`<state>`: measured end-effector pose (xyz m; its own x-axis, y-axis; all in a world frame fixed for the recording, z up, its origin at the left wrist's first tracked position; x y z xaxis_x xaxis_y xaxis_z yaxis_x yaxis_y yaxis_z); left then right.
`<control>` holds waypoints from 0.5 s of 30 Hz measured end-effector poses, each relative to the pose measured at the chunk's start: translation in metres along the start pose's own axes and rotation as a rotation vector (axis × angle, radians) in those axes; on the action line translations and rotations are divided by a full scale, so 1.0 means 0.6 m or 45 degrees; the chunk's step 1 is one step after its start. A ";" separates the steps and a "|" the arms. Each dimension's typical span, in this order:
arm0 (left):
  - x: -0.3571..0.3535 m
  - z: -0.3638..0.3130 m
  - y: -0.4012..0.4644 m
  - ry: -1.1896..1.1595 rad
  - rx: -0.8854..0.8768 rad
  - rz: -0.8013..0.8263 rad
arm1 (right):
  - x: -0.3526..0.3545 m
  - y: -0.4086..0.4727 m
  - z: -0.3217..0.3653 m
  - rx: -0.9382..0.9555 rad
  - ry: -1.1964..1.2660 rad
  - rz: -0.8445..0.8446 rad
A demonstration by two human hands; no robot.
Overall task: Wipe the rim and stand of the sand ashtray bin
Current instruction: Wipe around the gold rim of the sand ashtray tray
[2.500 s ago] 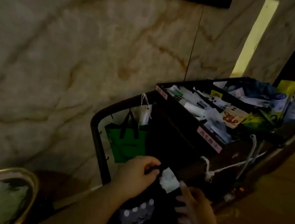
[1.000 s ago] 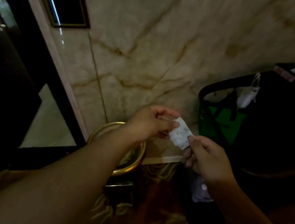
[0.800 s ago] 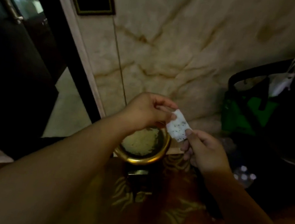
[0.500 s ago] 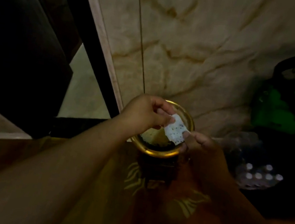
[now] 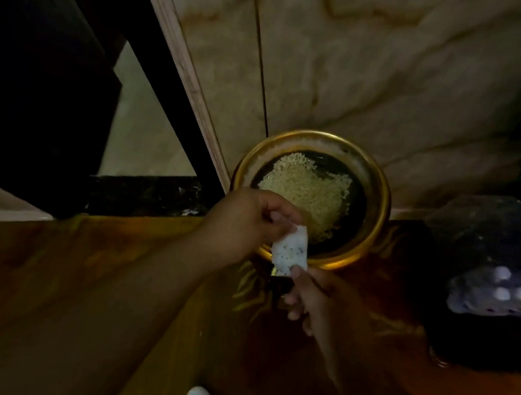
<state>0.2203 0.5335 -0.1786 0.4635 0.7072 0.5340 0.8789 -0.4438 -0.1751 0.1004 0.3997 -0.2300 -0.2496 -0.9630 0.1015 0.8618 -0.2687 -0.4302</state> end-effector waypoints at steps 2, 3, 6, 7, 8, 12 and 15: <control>-0.005 0.038 0.020 0.037 -0.016 0.034 | -0.026 0.021 -0.027 -0.076 0.010 -0.026; -0.006 0.057 0.031 0.043 -0.017 0.055 | -0.037 0.030 -0.042 -0.115 0.041 -0.049; -0.005 0.101 0.051 0.053 -0.044 0.079 | -0.061 0.047 -0.079 -0.145 0.130 -0.034; -0.007 0.116 0.056 0.092 -0.074 0.086 | -0.071 0.055 -0.093 -0.153 0.153 -0.022; -0.010 0.127 0.060 0.129 -0.092 0.089 | -0.080 0.059 -0.100 -0.171 0.162 -0.022; -0.022 0.169 0.076 0.218 -0.075 0.160 | -0.114 0.076 -0.127 -0.256 0.164 -0.037; -0.027 0.185 0.082 0.337 -0.198 0.194 | -0.124 0.082 -0.146 -0.238 0.180 -0.090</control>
<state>0.2683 0.5613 -0.2876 0.5248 0.4675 0.7113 0.7643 -0.6267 -0.1520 0.1224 0.4597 -0.3370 -0.3770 -0.9261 0.0164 0.7466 -0.3143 -0.5863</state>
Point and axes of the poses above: each hand's wrist, its own y-axis towards the middle knuckle, its own x-axis out of the back of the hand, z = x × y, the point moved 2 cm from there along y, towards the middle knuckle, and after that the axes turned 2 degrees about -z, right-handed, at the moved point
